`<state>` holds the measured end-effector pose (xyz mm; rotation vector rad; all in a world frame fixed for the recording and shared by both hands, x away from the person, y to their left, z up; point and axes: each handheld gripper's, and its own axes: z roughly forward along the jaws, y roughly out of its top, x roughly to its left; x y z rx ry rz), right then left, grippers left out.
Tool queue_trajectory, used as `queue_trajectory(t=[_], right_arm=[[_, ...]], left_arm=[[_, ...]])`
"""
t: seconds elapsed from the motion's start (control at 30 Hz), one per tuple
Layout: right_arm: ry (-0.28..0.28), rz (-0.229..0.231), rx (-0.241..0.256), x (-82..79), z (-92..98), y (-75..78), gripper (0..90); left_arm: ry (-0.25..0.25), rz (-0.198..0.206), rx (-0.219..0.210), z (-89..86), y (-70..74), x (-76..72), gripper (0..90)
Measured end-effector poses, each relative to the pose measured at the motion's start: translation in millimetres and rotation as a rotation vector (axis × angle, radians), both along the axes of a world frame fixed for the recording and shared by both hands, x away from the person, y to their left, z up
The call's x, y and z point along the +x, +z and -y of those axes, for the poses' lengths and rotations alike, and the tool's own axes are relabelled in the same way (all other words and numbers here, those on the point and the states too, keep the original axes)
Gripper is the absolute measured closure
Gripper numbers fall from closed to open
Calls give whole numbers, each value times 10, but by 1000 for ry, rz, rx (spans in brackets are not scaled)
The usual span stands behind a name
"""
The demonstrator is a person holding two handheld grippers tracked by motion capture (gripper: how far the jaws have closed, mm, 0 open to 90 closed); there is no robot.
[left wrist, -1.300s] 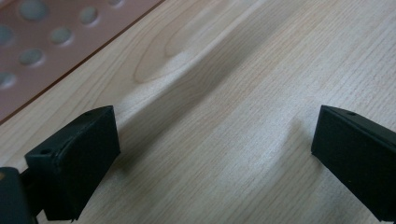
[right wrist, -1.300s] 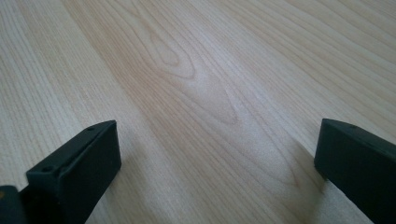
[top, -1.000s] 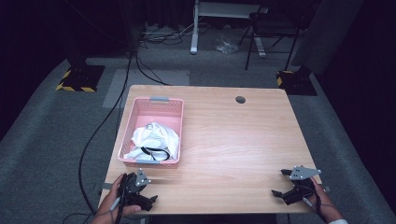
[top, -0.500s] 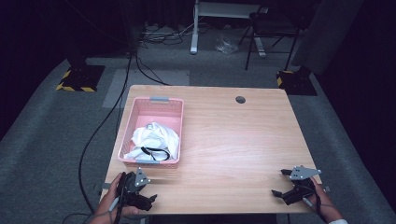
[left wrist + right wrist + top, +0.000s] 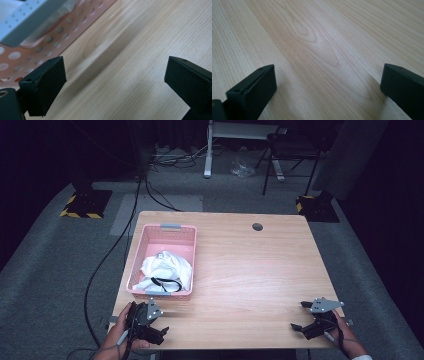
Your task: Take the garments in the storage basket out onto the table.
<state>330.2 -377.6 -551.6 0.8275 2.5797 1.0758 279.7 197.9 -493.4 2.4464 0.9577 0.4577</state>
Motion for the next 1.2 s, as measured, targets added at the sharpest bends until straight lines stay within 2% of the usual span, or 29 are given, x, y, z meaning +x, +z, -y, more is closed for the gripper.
queue_trajectory(t=[0.37,0.8,1.2], right_arm=[[-1,0,1,2,-3,0,5],[-1,0,1,2,-3,0,5],[-1,-1,1,2,-3,0,6]], left_arm=[[-6,37,-36,-1,127,-4,34],[-4,82,-55,12,243,26,35],[-1,109,-42,69,334,169,32]])
